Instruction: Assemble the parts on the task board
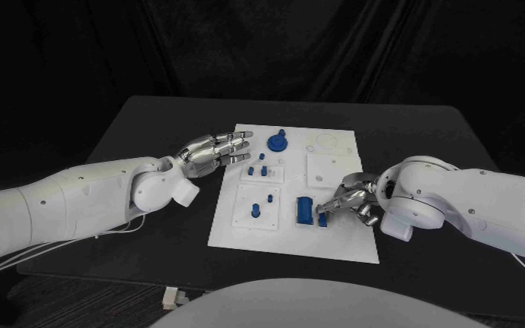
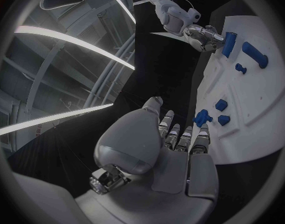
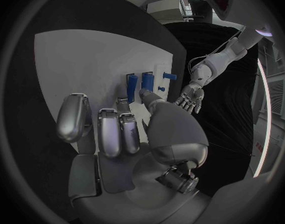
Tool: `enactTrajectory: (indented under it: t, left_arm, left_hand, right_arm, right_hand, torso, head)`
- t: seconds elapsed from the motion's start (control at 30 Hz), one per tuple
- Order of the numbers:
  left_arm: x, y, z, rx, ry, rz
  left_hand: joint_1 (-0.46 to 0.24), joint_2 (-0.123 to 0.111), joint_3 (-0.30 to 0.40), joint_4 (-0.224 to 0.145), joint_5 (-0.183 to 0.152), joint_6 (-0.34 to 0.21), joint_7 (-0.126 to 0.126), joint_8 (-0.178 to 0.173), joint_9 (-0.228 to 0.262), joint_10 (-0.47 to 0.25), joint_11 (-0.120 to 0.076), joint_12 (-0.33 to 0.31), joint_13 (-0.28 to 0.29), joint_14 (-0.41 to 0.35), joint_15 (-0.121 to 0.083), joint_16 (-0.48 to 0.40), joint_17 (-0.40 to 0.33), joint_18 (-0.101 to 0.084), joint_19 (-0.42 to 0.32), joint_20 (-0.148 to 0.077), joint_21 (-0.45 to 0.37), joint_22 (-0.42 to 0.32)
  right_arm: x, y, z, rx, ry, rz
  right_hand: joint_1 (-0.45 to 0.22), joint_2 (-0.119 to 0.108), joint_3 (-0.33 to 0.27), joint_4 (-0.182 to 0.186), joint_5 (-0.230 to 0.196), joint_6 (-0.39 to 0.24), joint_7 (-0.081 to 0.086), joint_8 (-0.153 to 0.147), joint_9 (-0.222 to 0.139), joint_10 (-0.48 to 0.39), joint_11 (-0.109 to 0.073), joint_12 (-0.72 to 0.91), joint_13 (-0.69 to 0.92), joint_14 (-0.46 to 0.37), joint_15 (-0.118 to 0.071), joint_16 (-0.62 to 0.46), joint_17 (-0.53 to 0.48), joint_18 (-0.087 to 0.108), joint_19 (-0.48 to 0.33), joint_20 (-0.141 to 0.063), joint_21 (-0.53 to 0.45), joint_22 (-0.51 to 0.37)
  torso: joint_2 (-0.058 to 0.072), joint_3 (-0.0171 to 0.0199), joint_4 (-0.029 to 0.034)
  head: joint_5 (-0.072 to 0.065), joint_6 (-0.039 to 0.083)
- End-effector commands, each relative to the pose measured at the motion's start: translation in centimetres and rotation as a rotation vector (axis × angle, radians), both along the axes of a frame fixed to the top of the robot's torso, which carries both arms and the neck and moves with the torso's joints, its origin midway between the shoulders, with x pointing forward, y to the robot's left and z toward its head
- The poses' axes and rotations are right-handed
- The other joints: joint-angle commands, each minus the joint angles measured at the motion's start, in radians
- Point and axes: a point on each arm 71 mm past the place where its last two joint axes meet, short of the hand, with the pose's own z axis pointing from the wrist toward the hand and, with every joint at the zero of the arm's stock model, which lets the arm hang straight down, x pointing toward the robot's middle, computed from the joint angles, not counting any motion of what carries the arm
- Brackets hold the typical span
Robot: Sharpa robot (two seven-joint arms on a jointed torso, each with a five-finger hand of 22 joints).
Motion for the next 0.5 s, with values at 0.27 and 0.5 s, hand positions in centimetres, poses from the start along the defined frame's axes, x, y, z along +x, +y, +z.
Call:
enactTrajectory:
  t: [0.27,0.5]
  left_arm:
    - [-0.1,0.0,0.0,-0.017,0.000,-0.006]
    - [-0.1,0.1,0.0,-0.015,0.000,-0.002]
  left_hand:
    - [0.003,0.008,0.003,0.000,0.005,-0.001,0.003,0.005,0.001,-0.001,0.006,0.004,0.001,0.000,0.003,0.006,0.001,0.016,0.002,0.008,0.005,-0.001]
    - [0.003,0.008,0.006,-0.001,0.005,0.001,0.003,0.006,0.001,-0.001,0.006,0.005,0.001,0.000,0.003,0.006,0.001,0.016,0.002,0.008,0.005,-0.001]
  right_arm:
    - [-0.3,-0.1,0.1,-0.004,-0.008,0.001]
    - [-0.3,-1.0,1.5,0.044,-0.122,-0.053]
  right_hand:
    - [-0.026,-0.010,-0.080,0.054,-0.100,-0.005,-0.003,0.019,-0.008,0.106,-0.003,0.003,0.263,0.058,-0.006,-0.002,0.003,0.014,-0.004,-0.001,-0.003,0.151]
    - [-0.091,0.044,-0.128,0.157,-0.062,0.012,-0.012,0.052,-0.002,0.106,-0.011,0.003,0.263,0.061,-0.012,0.005,0.018,0.011,0.003,-0.006,0.012,0.155]
  torso:
    - [0.000,0.0001,-0.0003]
    - [0.000,0.0002,0.0000]
  head:
    - [0.006,0.000]
    - [0.010,0.000]
